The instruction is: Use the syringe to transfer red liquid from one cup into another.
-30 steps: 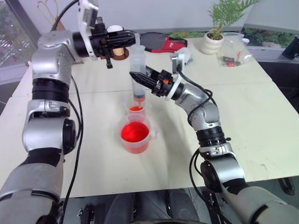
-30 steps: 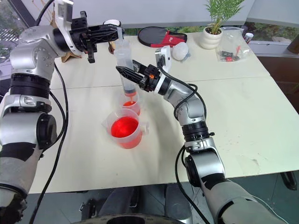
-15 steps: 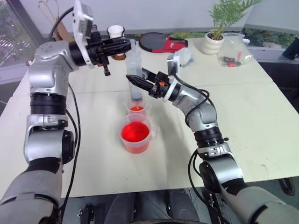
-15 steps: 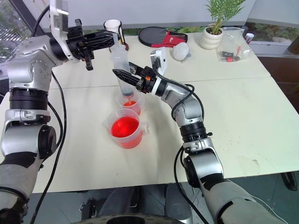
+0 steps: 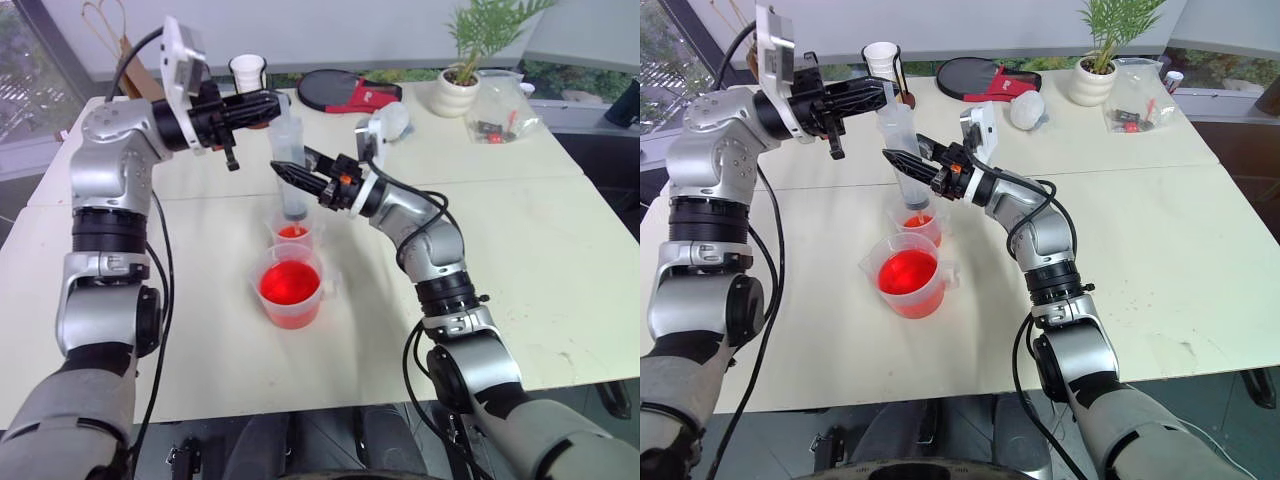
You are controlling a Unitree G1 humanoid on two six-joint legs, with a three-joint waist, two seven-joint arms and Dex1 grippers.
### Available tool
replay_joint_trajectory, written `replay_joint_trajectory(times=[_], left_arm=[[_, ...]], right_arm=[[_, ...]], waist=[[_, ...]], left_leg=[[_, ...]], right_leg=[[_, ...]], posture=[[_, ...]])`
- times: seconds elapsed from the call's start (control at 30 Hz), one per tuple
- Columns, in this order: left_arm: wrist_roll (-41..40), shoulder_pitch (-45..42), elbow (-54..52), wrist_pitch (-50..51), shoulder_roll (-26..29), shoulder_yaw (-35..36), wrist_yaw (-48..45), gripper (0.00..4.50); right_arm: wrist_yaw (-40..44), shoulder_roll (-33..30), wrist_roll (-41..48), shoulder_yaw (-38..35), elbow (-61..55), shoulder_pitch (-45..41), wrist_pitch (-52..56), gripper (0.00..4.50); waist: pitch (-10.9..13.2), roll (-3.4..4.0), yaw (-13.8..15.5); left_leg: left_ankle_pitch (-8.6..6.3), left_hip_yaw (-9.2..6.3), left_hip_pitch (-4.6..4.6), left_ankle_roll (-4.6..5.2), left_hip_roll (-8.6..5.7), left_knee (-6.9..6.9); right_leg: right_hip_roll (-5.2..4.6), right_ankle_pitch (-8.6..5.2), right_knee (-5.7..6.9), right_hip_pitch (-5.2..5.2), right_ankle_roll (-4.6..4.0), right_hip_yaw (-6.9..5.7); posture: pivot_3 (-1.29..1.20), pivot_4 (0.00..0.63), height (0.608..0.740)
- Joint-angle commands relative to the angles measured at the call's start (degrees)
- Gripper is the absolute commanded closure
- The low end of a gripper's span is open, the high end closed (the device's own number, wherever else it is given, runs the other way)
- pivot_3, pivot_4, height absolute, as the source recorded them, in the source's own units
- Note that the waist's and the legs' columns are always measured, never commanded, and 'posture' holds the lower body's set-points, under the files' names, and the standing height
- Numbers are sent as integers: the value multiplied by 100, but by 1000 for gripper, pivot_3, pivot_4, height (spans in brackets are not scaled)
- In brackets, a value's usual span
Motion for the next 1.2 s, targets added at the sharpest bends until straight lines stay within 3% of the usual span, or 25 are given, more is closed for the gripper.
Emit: replay_joint_trajectory(times=[0.03,0.1,0.27,0.37,0.5,0.6,0.77,0.93,1.03,1.2], left_arm=[[113,0,246,163,-20,-138,58,4167],[-85,-161,303,331,60,114,152,3537],[-390,-311,546,463,431,718,472,1094],[-714,-145,339,841,685,1004,491,1094],[-1233,767,-890,1804,1096,1159,404,1094],[-1512,1482,-2313,2455,1405,780,193,1094],[-1585,1769,-3753,2650,1755,225,-32,1094],[-1207,1542,-3949,2189,1605,-381,-87,1094],[-932,1405,-3743,1803,1439,-872,-355,1094],[-706,1205,-3329,1508,1094,-1211,-485,1094]], right_arm=[[65,99,220,-90,-735,-470,-317,3114],[45,101,214,-90,-745,-457,-310,3114],[-137,153,323,-193,-896,-508,-190,3114],[-270,172,474,-305,-993,-505,-48,3114],[-1383,-32,1160,-1236,-835,-939,800,3114],[-2123,-920,1557,-1805,-696,-1414,2253,3114],[-2502,-2767,1561,-1684,-480,-1920,5215,3114],[-2467,-3817,1719,-1271,-237,-1557,7461,3114],[-2404,-4298,1782,-777,-80,-881,7631,3114],[-2847,-4058,1192,-965,585,-831,7631,3114]], waist=[[0,0,0],[0,0,-3],[0,0,-15],[0,1,-29],[0,2,-9],[1,1,152],[2,3,332],[1,6,297],[1,5,305],[12,30,256]], left_leg=[[0,0,0,0,0,0],[0,0,0,0,0,0],[0,0,0,0,0,-1],[0,0,0,0,2,-4],[1,0,1,-1,5,-5],[0,-16,0,-1,-6,3],[-5,-20,-12,7,-12,0],[-9,-6,-12,16,1,-11],[-19,3,-12,33,3,-9],[-19,40,-11,42,3,-5]], right_leg=[[0,0,0,0,0,0],[0,0,0,0,0,0],[0,0,0,-2,0,0],[1,0,2,-5,0,0],[1,0,4,-8,0,2],[-11,1,1,4,-2,3],[-18,1,-62,18,-4,7],[-16,0,-79,20,-4,8],[-8,0,-78,21,-4,6],[-15,1,-74,9,-2,19]], posture=[[0,150,739],[0,150,739],[0,150,739],[0,150,739],[0,150,739],[0,150,739],[0,150,739],[0,150,739],[0,150,739],[0,150,739]])
